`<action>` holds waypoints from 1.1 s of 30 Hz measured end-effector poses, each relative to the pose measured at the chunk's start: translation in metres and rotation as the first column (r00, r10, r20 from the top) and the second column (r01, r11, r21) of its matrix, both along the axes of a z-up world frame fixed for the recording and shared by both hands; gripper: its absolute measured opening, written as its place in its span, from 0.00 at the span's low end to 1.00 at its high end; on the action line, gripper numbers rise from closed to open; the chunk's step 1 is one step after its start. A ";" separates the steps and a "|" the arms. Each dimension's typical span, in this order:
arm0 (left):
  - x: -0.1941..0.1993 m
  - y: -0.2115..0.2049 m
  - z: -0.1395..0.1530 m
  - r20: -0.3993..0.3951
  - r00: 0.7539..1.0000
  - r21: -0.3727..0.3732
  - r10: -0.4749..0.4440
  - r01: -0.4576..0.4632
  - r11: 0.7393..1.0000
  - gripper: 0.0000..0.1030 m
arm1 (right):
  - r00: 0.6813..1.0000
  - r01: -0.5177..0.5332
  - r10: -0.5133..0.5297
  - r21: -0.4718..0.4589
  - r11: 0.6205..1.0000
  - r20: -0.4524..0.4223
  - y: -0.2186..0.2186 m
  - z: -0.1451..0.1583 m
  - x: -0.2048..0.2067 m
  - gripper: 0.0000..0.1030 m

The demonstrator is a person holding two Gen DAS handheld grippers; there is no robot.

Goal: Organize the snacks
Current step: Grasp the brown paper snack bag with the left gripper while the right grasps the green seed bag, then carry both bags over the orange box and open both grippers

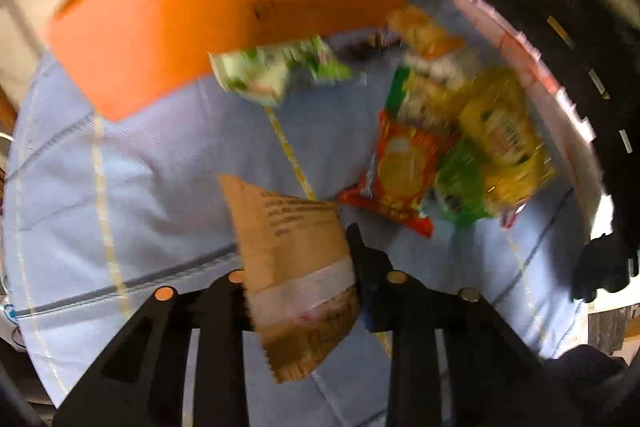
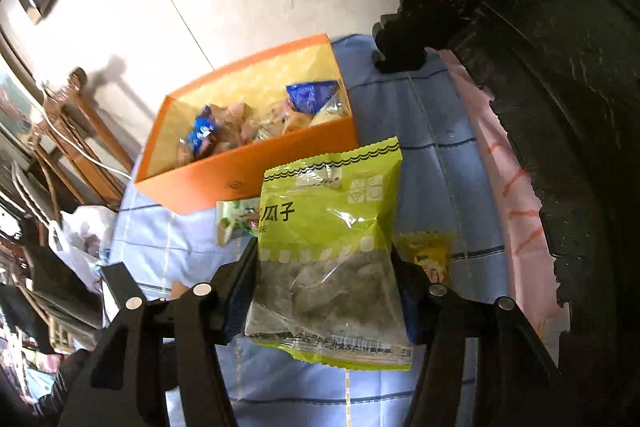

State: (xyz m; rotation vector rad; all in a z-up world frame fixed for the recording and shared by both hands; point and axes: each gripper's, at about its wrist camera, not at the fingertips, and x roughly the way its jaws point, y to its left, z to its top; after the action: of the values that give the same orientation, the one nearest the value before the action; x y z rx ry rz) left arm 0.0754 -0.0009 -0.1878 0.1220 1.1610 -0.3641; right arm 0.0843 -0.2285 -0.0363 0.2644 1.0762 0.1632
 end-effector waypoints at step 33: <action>0.168 0.062 0.214 0.348 0.910 0.045 0.223 -0.254 0.966 0.35 | 0.976 -0.192 0.180 0.104 0.976 0.120 0.070 0.055 0.198 0.73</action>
State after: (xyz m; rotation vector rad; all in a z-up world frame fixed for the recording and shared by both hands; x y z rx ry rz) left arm 0.2435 0.0611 0.0263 0.1143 0.8350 -0.0670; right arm 0.2822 -0.1581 0.0183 0.2546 0.9825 0.4047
